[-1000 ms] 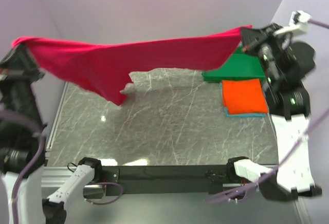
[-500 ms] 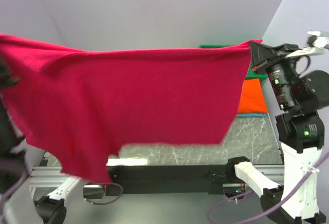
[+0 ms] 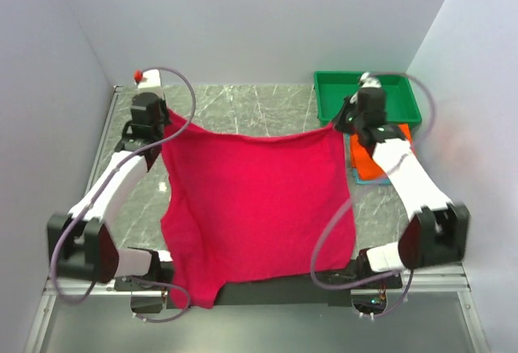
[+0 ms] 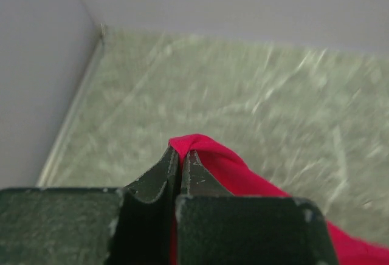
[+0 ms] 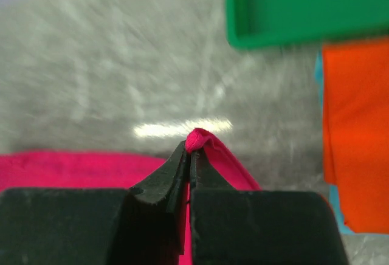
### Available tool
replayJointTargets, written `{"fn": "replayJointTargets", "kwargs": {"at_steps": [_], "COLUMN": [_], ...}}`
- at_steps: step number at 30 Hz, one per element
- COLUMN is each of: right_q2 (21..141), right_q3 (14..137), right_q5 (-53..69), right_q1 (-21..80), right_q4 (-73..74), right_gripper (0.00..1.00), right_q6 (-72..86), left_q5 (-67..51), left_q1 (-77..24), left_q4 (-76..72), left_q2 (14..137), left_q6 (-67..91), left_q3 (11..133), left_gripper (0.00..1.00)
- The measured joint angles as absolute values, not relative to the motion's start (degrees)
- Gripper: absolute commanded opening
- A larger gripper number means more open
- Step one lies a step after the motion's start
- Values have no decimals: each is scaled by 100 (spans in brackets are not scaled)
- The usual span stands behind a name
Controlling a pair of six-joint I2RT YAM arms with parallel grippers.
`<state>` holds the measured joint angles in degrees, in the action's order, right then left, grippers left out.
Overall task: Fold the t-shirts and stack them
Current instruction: Flatten the tshirt out
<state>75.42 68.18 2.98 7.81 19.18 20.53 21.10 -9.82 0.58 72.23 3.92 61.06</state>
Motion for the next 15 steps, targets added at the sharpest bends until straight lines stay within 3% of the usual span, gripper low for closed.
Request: {"fn": "replayJointTargets", "kwargs": {"at_steps": [7, 15], "right_q2": [9225, 10547], "right_q3": [6589, 7494], "right_q5": [180, -32], "right_q1": [781, 781], "right_q4": [1251, 808], "right_gripper": [0, 0], "right_q6": [2023, 1809], "left_q5": [1863, 1382], "left_q1": [-502, -141], "left_q4": [-714, -1094], "left_q2": [8458, 9456], "left_q6": [832, 1020], "left_q3": [5664, 6235], "left_gripper": [1, 1]}}
